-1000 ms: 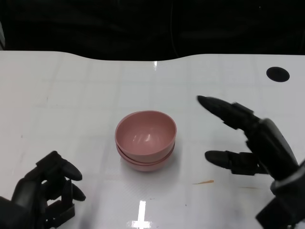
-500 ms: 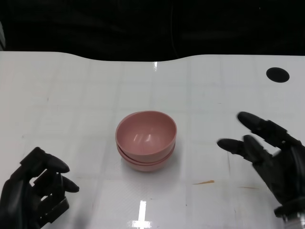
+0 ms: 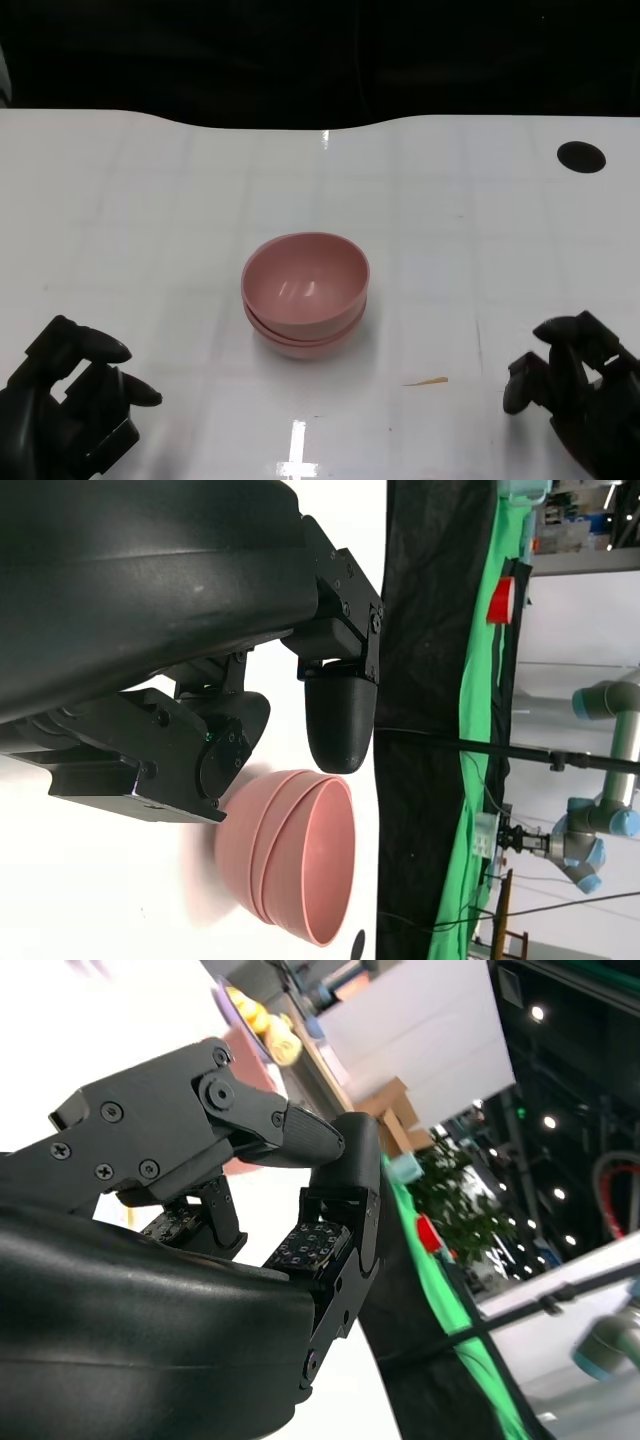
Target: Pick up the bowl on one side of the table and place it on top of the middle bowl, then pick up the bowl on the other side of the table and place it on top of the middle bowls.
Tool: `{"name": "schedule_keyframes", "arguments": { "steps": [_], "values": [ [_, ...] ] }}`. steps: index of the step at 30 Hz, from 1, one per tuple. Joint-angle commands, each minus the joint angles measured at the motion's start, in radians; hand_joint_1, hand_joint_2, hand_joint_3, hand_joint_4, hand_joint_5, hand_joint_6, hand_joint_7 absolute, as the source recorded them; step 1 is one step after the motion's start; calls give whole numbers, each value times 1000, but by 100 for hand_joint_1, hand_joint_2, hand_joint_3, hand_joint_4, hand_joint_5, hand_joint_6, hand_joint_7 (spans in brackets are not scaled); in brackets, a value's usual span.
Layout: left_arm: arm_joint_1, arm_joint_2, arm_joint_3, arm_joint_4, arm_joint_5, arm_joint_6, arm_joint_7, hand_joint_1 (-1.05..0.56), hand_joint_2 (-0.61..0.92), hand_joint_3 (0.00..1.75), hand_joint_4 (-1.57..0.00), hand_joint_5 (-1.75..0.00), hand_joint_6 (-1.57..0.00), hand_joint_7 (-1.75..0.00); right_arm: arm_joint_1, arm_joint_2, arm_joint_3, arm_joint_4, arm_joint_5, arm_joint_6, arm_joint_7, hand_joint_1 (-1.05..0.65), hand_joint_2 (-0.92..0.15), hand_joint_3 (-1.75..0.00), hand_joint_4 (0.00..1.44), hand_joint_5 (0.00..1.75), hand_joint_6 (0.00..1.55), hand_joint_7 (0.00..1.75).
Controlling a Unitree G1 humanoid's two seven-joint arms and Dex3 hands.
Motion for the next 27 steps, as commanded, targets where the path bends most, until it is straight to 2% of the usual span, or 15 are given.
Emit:
{"name": "schedule_keyframes", "arguments": {
  "steps": [1, 14, 18, 20, 23, 27],
  "values": [
    [17, 3, 1, -27, -8, 24, 7, 33, 92, 112, -58, -175, -45, -175, 16, -8, -30, -29, 3, 32, 41, -12, -71, -97, 85, 173, 80, 133],
    [-20, 30, 12, -42, -35, 96, -4, 32, 92, 111, -60, -175, -46, -175, 12, 42, -58, -76, -92, 36, -12, -15, -78, -81, 84, 170, 79, 131],
    [-88, 43, 44, 63, -101, 64, -73, 26, 91, 110, -71, -175, -53, -175, -36, 45, -87, -55, -76, 64, -33, -10, -73, -89, 83, 172, 80, 134],
    [-103, 47, 50, 78, -110, 67, -84, 24, 88, 116, -74, -175, -58, -175, -54, 51, -101, -41, -80, 47, -26, -8, -69, -97, 86, 171, 83, 129],
    [-113, 48, 58, 72, -123, 85, -80, 23, 84, 123, -72, -175, -57, -175, -76, 55, -121, -35, -75, 48, -20, -10, -73, -90, 84, 172, 83, 126],
    [-121, 51, 71, 96, -146, 66, -117, 18, 79, 126, -72, -175, -56, -175, -84, 58, -134, -44, -83, 53, -26, -10, -74, -88, 83, 172, 80, 132]
  ]
}}
